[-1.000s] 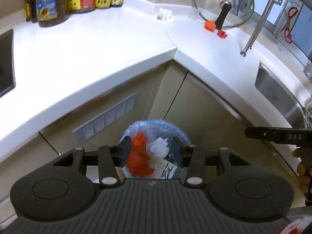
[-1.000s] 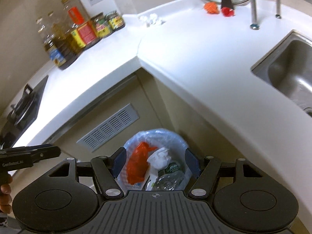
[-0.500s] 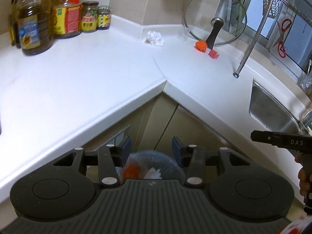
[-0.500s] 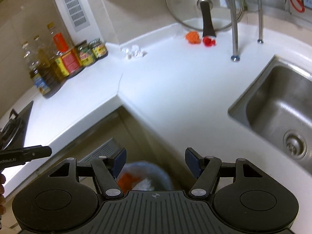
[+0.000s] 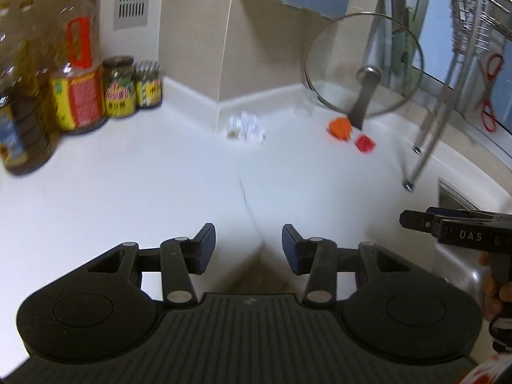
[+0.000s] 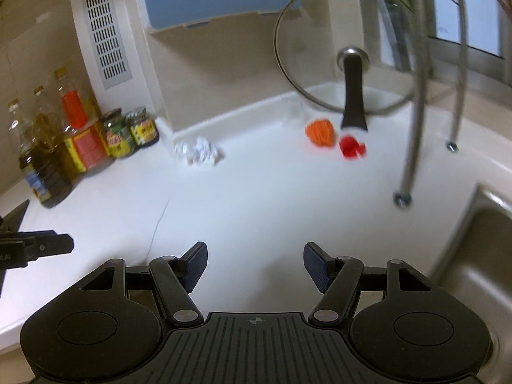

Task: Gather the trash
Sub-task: 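Raise both tools back up to the counter, then close the left tool on the crumpled white tissue by the wall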

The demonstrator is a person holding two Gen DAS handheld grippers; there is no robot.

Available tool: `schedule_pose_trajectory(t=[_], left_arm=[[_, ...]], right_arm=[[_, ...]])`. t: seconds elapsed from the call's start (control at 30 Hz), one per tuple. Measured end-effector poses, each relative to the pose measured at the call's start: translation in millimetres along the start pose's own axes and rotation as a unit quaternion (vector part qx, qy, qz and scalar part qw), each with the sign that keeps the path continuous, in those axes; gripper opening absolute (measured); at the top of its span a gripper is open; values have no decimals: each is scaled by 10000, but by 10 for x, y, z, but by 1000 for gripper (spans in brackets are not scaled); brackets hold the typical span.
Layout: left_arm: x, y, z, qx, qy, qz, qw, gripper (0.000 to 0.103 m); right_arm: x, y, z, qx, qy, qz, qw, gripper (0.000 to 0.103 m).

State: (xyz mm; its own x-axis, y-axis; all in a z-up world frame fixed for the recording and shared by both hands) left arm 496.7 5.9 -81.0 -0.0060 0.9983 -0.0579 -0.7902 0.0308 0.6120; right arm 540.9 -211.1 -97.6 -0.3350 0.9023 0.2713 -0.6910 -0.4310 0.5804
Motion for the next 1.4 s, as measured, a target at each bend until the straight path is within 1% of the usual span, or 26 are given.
schedule_pose_trajectory(t=[0.1, 0.17, 0.3, 0.47, 0.5, 0.57, 0.67, 0.8, 0.83, 0.87, 1.03, 1.13, 1.23, 1.3, 1.33, 1.37, 1.4], left_arm=[[-20, -297, 273, -75, 15, 109, 9999, 43], [-19, -512, 434, -126, -5, 203, 9997, 47], [-10, -933, 705, -186, -39, 373, 9991, 50], [-62, -1479, 961, -260, -219, 518, 9981, 60], [-85, -1592, 991, -260, -253, 553, 9978, 61], [-108, -1808, 1029, -200, -272, 640, 9974, 66], [-120, -2074, 1048, -86, -255, 770, 9967, 67], [-151, -2313, 1079, -19, -330, 990, 9945, 69], [-162, -2365, 1088, 0, -352, 1048, 9939, 72], [-171, -2413, 1097, 15, -371, 1103, 9932, 73], [-169, -2643, 1131, 153, -385, 1325, 9903, 72], [-159, -2735, 1124, 226, -489, 1495, 9873, 68], [-150, -2780, 1135, 227, -476, 1491, 9874, 58], [-164, -2786, 1136, 208, -518, 1470, 9876, 44], [-177, -2791, 1130, 217, -546, 1424, 9881, 31], [-191, -2791, 1126, 217, -538, 1359, 9890, 25], [-198, -2788, 1128, 195, -523, 1361, 9891, 25]], right_arm=[[-64, -254, 223, -22, 71, 110, 9999, 67], [-104, -407, 340, -48, 128, 159, 9998, 67], [-197, -753, 583, -92, 182, 226, 9995, 67], [-349, -1129, 823, -112, 143, 282, 9994, 67], [-381, -1194, 859, -122, 121, 285, 9994, 67], [-429, -1299, 927, -135, 67, 297, 9994, 67], [-483, -1454, 1033, -167, 6, 348, 9993, 67], [-542, -1599, 1130, -200, -22, 400, 9990, 67], [-559, -1627, 1145, -196, -52, 406, 9990, 67], [-572, -1648, 1157, -196, -76, 409, 9989, 67], [-639, -1754, 1192, -172, -161, 422, 9988, 67], [-675, -1799, 1192, -148, -195, 407, 9989, 67], [-718, -1847, 1193, -137, -241, 387, 9989, 67], [-737, -1880, 1202, -141, -252, 383, 9988, 67], [-738, -1891, 1206, -146, -254, 387, 9988, 67], [-737, -1905, 1215, -155, -257, 396, 9988, 67], [-734, -1913, 1227, -165, -255, 410, 9987, 67]])
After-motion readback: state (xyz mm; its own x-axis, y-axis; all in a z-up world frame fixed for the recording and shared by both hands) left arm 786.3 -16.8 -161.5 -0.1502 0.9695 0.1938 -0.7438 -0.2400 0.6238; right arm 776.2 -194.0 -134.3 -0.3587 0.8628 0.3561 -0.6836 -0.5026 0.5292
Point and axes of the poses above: each gripper's, at about its wrist camera, not at the fingertips, and y roughly against the way its jaws point, x to its left, z to its top, the point moved 9 cm from there along -y, roughly the way its jaws point, and after that the axes turned 6 degrees about -y, right-handed, at the moved point
